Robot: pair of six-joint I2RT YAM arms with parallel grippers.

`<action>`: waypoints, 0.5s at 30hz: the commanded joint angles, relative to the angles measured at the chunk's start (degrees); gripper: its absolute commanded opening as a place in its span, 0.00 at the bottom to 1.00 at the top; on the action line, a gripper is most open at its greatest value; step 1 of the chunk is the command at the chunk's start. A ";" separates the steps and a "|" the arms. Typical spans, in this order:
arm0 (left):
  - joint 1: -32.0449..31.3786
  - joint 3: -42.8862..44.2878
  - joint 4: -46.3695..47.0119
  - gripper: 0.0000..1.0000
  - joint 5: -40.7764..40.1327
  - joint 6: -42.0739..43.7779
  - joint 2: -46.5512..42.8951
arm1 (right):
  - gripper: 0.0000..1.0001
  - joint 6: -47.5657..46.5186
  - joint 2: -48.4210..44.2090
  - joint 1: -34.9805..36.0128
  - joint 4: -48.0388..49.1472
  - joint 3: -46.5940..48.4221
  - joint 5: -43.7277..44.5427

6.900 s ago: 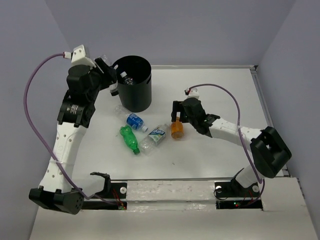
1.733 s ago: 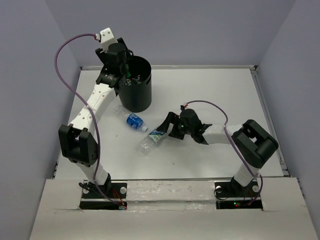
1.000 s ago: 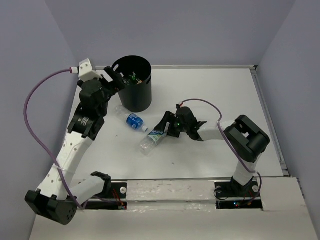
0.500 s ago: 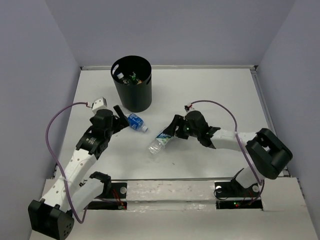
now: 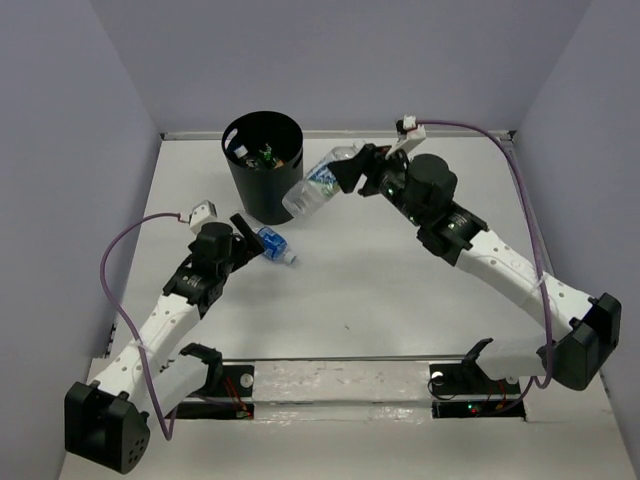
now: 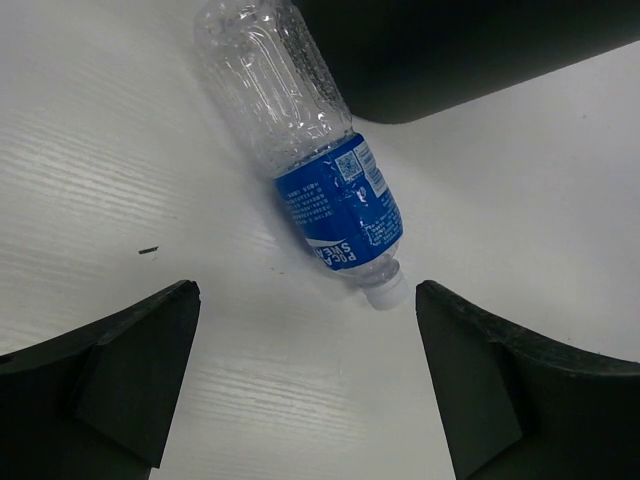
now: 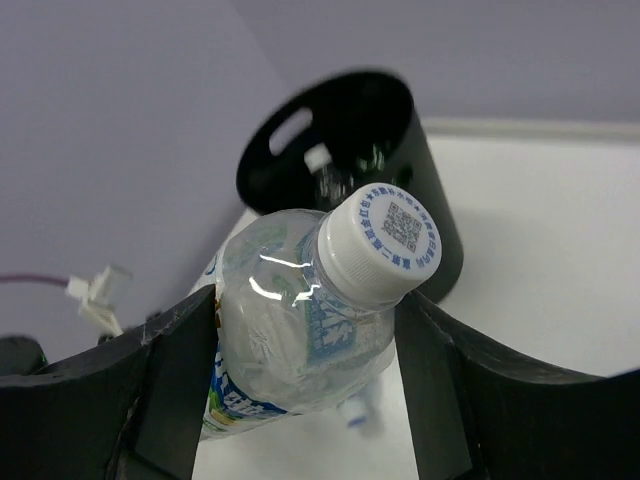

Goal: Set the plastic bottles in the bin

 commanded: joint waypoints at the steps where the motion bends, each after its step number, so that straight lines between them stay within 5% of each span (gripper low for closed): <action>1: 0.92 -0.58 2.81 0.99 -4.51 -2.96 -0.69 | 0.33 -12.24 6.38 0.34 6.10 13.38 9.76; 8: 1.36 -1.46 7.02 0.99 -2.41 -4.28 1.41 | 0.33 -26.12 25.27 0.34 9.46 37.10 11.97; 15: 1.80 -0.49 9.13 0.99 -2.93 -5.43 5.63 | 0.35 -34.05 40.58 0.34 9.20 50.92 6.20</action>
